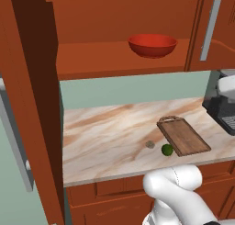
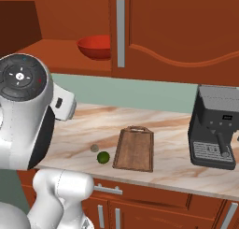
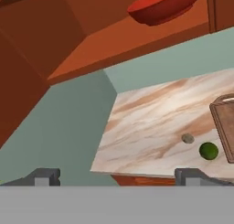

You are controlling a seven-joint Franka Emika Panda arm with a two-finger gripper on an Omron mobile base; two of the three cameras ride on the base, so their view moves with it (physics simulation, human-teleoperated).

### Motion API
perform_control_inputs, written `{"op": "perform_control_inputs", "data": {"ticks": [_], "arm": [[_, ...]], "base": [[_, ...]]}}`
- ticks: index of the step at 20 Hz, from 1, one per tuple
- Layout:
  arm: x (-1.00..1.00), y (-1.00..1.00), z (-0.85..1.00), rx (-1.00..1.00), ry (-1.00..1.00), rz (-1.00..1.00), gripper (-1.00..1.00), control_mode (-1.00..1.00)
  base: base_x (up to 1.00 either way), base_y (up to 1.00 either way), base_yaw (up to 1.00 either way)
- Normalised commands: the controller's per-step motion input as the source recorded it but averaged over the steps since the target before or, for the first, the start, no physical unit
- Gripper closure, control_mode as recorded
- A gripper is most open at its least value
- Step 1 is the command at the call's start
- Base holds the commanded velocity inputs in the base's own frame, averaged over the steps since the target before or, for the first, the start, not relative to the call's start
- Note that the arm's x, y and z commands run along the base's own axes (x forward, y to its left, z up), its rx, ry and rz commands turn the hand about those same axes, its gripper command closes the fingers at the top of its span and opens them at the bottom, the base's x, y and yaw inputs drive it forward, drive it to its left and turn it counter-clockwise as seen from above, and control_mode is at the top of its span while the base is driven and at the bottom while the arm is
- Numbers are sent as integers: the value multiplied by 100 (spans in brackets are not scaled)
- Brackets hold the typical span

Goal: Open the cabinet. Place the bowl and condiment on the counter. Then place the lime and garlic on the cutting board.

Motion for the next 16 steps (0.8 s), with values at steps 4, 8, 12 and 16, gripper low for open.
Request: {"op": "perform_control_inputs", "data": {"ticks": [4, 8, 12, 16], "arm": [[0, -29, 25, -7, -6, -1, -100, -100], [2, -11, 22, -10, 0, -11, -100, -100], [8, 0, 16, -16, 0, -23, -100, -100], [15, -3, 7, -13, 0, -26, -100, -100]], "base": [[0, 0, 0], [0, 0, 0], [0, 0, 0], [0, 0, 0]]}}
